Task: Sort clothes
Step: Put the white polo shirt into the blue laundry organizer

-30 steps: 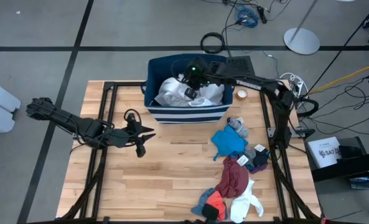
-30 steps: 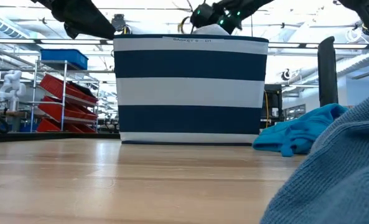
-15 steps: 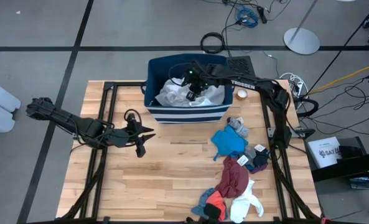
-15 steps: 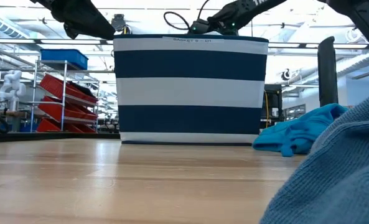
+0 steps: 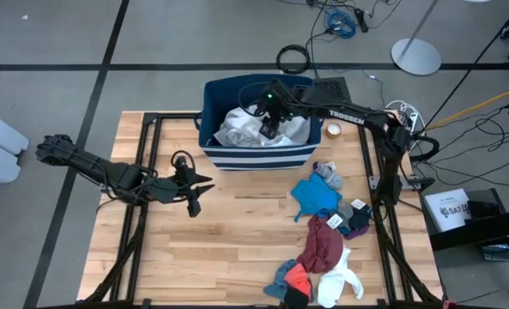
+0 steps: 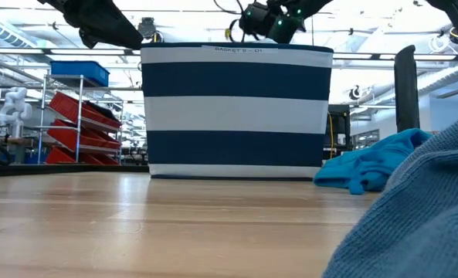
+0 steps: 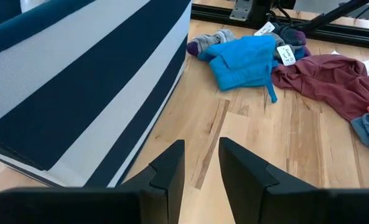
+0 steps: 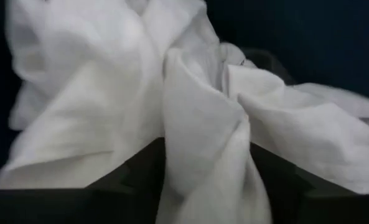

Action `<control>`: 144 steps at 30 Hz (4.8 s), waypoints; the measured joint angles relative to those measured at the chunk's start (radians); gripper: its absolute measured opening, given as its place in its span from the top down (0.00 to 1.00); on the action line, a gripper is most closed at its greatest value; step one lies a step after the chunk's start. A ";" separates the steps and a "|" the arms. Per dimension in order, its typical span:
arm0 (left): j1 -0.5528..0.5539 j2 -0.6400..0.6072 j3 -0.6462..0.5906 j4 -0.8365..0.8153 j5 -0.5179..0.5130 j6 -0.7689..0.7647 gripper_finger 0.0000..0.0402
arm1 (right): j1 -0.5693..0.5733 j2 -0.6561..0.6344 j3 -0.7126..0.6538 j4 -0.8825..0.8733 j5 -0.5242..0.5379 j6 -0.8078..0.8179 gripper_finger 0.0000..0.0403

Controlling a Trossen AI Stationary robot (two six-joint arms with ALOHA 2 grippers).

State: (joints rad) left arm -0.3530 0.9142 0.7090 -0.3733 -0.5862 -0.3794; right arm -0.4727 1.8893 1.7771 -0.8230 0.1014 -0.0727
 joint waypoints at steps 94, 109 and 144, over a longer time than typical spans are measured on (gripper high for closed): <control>-0.002 0.000 0.000 0.033 0.039 0.019 0.73 | -0.001 0.016 -0.004 -0.017 -0.354 -0.038 0.44; 0.003 0.044 -0.004 0.037 0.057 0.001 0.73 | -0.058 -0.084 -0.012 -0.098 -0.451 0.220 0.44; 0.013 0.043 -0.005 0.209 0.116 0.076 0.73 | 0.018 0.334 -0.002 0.084 -0.243 0.820 0.44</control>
State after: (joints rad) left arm -0.3397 0.9569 0.7040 -0.1646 -0.4706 -0.3038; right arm -0.4548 2.2229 1.7754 -0.7387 -0.1412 0.7477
